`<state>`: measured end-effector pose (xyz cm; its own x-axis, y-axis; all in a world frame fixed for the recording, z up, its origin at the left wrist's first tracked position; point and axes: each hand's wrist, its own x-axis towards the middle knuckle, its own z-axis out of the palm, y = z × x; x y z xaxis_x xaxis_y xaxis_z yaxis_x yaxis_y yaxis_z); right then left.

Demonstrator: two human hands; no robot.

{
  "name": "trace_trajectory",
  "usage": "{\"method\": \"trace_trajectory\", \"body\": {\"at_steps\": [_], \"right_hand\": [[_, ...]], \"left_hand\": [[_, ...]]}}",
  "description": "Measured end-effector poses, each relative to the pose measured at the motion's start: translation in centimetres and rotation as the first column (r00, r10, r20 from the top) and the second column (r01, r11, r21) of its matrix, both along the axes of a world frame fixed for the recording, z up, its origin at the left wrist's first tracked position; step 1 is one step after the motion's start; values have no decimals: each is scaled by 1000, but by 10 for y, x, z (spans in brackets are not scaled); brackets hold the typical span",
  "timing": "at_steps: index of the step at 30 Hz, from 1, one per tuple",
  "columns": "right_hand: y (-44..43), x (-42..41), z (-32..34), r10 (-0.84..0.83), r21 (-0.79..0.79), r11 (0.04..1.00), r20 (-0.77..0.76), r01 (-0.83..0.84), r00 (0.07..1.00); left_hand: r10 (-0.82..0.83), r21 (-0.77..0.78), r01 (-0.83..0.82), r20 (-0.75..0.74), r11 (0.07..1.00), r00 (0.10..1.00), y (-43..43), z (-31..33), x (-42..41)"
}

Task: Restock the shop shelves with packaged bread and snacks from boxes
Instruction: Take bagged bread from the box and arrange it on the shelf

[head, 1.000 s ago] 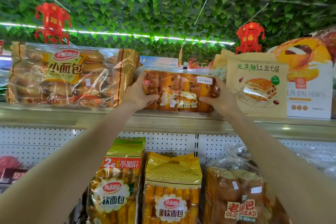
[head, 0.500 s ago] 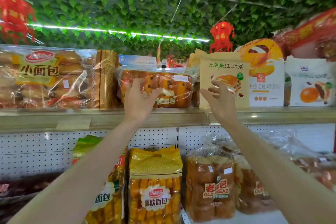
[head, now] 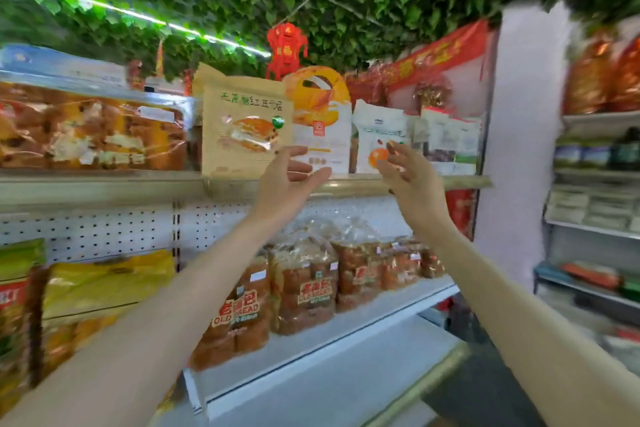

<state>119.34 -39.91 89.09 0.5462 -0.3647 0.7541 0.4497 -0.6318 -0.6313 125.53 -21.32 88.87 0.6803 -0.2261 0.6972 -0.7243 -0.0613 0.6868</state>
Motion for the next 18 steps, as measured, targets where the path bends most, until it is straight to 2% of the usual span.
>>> {"method": "trace_trajectory", "body": {"at_steps": [5, 10, 18], "right_hand": [[-101, -107, -11, -166, 4, 986, 6, 166, 986], [-210, -236, -29, -341, 20, 940, -12, 341, 940], [-341, -360, -56, -514, 66, 853, -65, 518, 855]], "left_hand": [[-231, -31, 230, -18, 973, 973, -118, -11, -73], [-452, -41, 450, -78, 892, 888, -253, -36, -170], [-624, -16, 627, -110, 779, 773, -414, -58, -263]]}}
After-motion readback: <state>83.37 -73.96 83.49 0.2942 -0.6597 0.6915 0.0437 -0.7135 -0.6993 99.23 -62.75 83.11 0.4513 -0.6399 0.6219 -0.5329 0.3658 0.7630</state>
